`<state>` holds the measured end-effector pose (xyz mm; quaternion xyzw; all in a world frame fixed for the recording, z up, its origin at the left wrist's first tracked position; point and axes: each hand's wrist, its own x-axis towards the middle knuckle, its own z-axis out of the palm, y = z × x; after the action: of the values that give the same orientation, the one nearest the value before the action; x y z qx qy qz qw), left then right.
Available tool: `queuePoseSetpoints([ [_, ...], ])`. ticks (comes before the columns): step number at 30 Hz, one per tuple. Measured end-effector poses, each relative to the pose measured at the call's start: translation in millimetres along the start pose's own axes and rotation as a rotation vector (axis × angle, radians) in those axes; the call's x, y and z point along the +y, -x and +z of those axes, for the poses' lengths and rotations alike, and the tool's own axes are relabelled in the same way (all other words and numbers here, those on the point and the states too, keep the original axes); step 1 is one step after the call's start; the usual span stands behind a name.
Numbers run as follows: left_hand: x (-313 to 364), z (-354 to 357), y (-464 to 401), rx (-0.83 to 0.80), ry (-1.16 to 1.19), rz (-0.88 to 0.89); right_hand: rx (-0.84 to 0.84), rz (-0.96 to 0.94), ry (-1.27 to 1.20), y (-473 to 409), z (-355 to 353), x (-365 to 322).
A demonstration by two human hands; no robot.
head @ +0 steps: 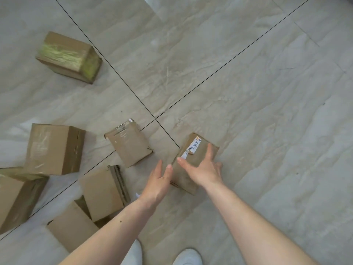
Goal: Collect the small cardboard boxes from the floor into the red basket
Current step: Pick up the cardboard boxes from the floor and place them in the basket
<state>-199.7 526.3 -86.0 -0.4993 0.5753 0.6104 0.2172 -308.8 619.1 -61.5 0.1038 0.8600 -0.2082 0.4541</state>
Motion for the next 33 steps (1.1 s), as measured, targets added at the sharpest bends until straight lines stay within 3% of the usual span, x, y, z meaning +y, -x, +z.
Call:
queuePoseSetpoints([
  [8,7.9,9.4,-6.5,-0.063,0.222,-0.005,0.137,0.031,-0.092,-23.1,26.6,-3.0],
  [18,57.7,-11.8,88.3,0.015,0.193,0.061,0.172,0.004,-0.275,82.2,-55.9,-23.8],
  [25,122.8,-48.7,188.1,-0.096,0.385,-0.115,0.190,-0.130,-0.417,183.2,-107.2,-83.1],
  [33,154.3,-109.8,269.5,-0.181,0.590,0.028,0.140,-0.377,-0.426,274.2,-113.2,-127.6],
])
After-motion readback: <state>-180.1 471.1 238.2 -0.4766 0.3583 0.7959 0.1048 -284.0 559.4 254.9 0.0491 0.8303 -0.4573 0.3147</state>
